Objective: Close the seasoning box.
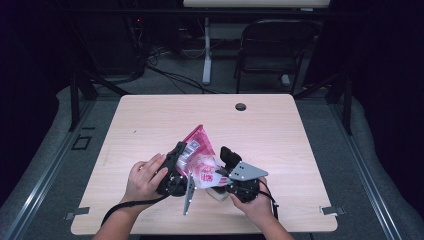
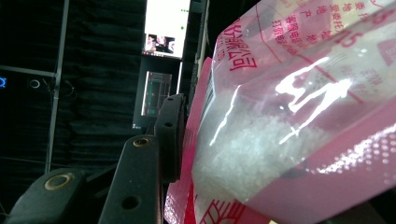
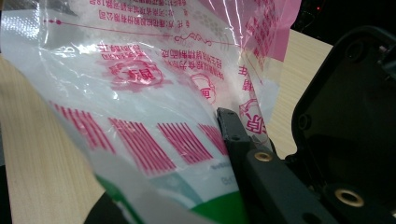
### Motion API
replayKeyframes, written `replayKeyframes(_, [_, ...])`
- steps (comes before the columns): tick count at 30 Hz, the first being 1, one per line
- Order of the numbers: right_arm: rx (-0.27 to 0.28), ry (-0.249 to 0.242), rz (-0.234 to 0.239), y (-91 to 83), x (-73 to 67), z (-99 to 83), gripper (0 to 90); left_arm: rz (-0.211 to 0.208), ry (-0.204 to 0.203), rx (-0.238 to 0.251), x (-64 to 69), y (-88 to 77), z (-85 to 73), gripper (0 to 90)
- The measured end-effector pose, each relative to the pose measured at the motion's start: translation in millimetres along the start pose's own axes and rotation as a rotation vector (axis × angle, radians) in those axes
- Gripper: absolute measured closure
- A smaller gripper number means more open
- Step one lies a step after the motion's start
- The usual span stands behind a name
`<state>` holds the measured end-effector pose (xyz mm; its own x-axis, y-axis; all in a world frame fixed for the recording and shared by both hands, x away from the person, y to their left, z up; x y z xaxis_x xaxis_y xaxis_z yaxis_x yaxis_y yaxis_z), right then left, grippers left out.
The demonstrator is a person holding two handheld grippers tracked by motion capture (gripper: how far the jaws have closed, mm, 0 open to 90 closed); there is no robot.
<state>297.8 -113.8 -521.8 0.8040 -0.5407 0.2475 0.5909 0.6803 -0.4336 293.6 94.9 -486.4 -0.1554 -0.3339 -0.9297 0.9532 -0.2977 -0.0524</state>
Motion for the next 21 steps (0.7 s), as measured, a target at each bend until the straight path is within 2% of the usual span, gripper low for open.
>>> replayKeyframes(5, [0.011, 0.001, -0.002, -1.1, -0.1, 0.9, 88.4, 0.004, -0.003, 0.003, -0.8, 0.2, -0.8, 63.3])
replayKeyframes(10, [-0.005, -0.004, 0.007, 0.3, 0.0, -0.2, 88.3, -0.007, 0.003, -0.006, 0.6, 1.0, -1.4, 63.9])
replayKeyframes(18, [0.002, -0.002, 0.000, 0.2, 1.2, -0.1, 88.6, -0.040, -0.037, -0.028, 2.5, 1.9, -6.4, 65.9])
replayKeyframes(21, [0.001, -0.005, -0.001, -0.1, 1.2, 0.8, 88.7, -0.039, -0.039, -0.026, 2.4, 2.3, -8.0, 66.3])
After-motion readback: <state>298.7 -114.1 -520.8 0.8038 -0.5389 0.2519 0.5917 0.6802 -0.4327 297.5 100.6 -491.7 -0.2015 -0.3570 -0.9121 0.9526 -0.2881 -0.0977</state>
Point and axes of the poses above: each handheld gripper's, and its own axes: y roughly forward along the jaws, z roughly out of its top, x roughly to its right, the point moved 2 cm from there along y, roughly forward along the jaws, and after that the axes turned 13 degrees about -y, right-handed, at the moved point
